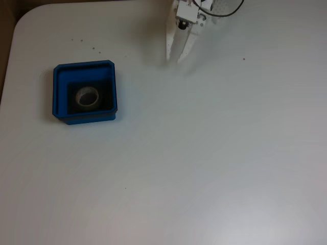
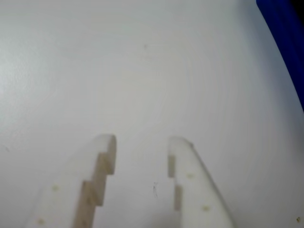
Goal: Pick the black tape roll and drop it in the blue box
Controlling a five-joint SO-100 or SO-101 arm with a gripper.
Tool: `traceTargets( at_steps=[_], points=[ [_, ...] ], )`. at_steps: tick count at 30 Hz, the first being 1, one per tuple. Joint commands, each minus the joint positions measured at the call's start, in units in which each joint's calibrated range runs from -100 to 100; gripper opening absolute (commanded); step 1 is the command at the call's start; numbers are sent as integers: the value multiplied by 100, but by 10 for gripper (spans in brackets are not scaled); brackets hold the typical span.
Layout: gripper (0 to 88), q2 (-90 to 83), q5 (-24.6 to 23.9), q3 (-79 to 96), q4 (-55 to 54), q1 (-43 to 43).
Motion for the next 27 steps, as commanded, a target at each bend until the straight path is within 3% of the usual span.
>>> traceTargets(
  at_steps=[1,15,27],
  points=[
    [102,-61,25,90,-112,-695],
    [102,-52,34,90,-46,-2307],
    [91,-52,43,81,-29,-2600]
  ],
)
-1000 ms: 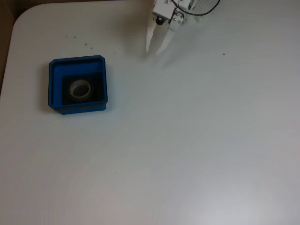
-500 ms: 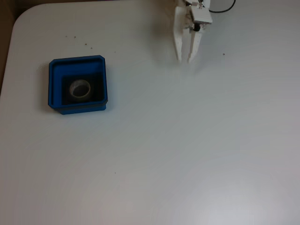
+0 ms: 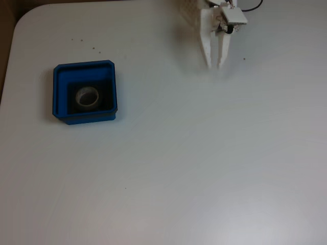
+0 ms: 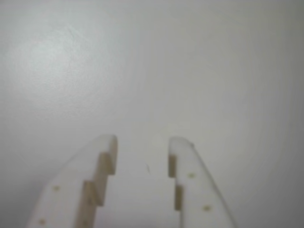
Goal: Pick the black tape roll and drop it in the blue box
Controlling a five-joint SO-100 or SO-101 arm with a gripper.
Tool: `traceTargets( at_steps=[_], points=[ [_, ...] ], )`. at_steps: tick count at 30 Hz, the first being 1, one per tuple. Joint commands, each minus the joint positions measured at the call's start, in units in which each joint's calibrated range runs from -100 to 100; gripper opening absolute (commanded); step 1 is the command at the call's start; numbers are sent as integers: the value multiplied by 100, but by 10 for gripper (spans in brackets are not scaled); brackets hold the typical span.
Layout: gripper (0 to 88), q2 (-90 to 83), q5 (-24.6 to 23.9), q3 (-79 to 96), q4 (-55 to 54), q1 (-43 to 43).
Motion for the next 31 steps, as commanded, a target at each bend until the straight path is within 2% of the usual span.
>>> traceTargets(
  at_steps=[1,10,31],
  points=[
    [91,-52,26,81,-29,-7],
    [29,-52,26,81,-29,-7],
    [29,-52,8,81,-37,-7]
  ],
)
